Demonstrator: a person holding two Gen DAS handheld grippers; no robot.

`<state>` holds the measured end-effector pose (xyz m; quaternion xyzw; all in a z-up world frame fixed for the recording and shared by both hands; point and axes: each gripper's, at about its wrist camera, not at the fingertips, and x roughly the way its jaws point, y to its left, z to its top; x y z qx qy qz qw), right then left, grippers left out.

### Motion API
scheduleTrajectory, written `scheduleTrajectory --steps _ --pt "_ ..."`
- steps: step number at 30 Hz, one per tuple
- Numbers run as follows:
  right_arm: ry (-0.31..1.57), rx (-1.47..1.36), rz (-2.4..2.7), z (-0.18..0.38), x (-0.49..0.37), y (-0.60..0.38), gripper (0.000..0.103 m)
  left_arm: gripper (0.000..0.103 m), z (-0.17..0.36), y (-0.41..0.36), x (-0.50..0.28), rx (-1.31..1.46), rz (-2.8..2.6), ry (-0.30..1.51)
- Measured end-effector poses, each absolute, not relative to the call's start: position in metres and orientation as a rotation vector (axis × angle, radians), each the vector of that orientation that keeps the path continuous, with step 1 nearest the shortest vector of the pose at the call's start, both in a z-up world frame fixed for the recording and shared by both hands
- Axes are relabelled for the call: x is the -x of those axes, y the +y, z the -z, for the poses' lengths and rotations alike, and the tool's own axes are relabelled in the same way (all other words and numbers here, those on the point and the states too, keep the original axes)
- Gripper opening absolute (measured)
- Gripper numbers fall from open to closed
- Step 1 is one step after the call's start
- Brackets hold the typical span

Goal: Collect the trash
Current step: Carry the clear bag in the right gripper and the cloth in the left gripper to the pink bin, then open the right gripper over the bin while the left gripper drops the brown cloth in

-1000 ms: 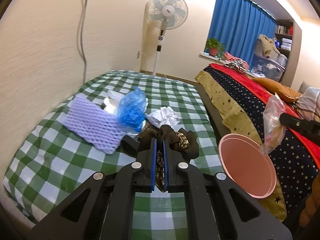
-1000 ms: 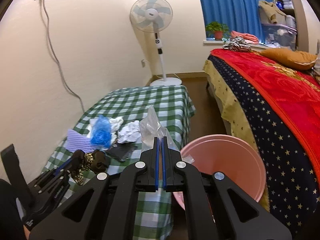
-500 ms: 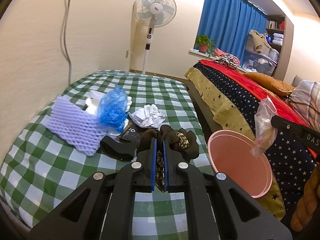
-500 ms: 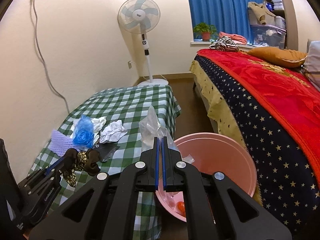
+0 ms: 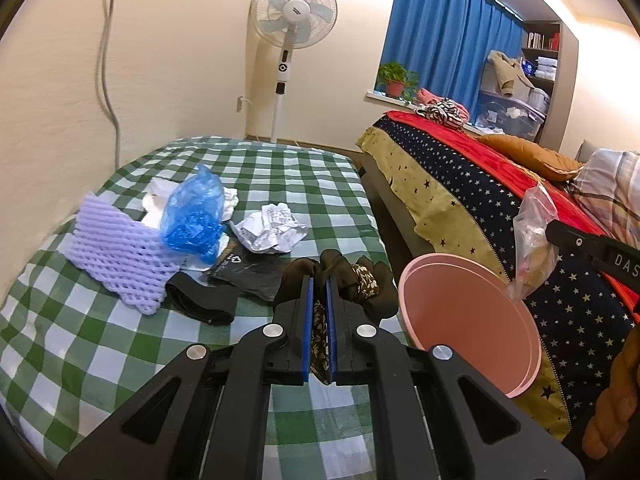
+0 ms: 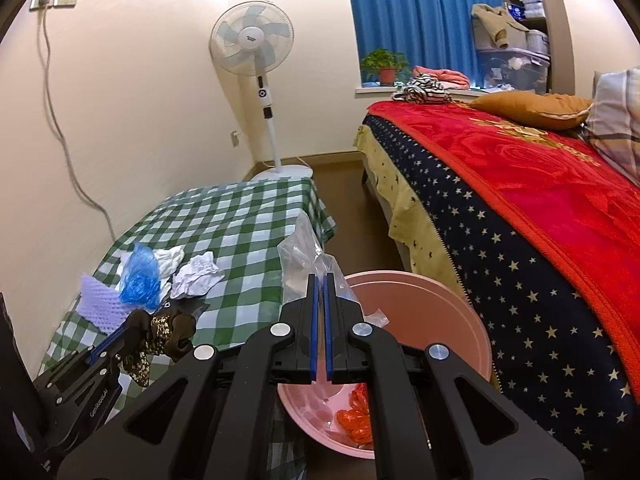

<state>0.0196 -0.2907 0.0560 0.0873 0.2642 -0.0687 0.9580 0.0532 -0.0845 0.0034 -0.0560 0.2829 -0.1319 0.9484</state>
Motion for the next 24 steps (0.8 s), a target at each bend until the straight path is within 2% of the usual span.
scheduleTrajectory --steps 24 --pt "0.527 -0.208 0.268 -0.054 -0.018 -0.322 0.003 0.006 0.000 -0.133 -0.065 0.117 0.364 0.583"
